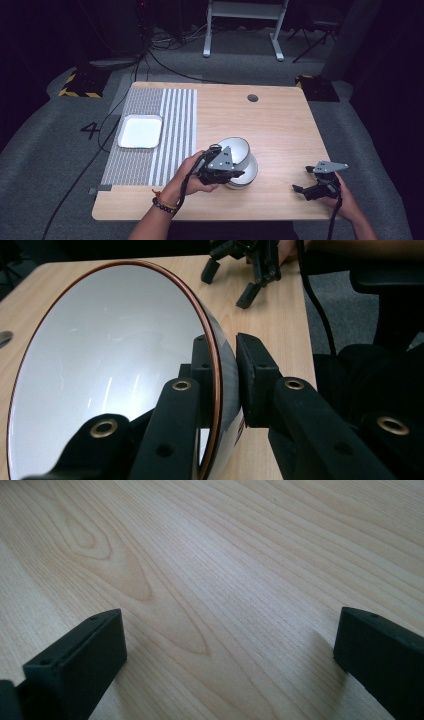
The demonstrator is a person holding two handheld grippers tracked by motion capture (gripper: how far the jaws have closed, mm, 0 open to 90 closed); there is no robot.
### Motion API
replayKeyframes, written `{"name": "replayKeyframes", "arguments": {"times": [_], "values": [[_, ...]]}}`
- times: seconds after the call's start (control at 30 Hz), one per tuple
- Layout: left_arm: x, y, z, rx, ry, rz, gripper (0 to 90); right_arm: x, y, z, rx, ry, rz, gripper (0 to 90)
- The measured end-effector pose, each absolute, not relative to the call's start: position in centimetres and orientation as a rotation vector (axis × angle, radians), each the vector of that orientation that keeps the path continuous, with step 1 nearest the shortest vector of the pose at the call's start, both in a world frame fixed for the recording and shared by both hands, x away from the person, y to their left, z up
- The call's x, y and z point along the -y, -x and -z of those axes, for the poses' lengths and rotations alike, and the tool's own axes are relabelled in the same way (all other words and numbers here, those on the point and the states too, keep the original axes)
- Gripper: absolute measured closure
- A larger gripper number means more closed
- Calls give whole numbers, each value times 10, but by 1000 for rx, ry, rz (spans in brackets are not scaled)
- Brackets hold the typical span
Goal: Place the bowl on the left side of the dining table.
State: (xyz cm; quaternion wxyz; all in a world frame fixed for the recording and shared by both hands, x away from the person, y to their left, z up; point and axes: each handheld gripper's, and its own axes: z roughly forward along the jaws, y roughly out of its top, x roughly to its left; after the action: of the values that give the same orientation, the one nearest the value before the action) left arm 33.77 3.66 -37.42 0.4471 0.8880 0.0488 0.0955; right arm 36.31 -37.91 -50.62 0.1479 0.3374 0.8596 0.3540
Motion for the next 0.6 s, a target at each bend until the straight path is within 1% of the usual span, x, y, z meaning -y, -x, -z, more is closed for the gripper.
{"name": "replayKeyframes", "arguments": {"times": [0.27, 0.6], "values": [[-56, -335, 372, -177, -2201, -293, 791, 379, -363, 506, -2472, -971, -1018, 6], [-83, -339, 380, -289, -2159, -306, 791, 379, -363, 506, -2472, -966, -1018, 6]]}}
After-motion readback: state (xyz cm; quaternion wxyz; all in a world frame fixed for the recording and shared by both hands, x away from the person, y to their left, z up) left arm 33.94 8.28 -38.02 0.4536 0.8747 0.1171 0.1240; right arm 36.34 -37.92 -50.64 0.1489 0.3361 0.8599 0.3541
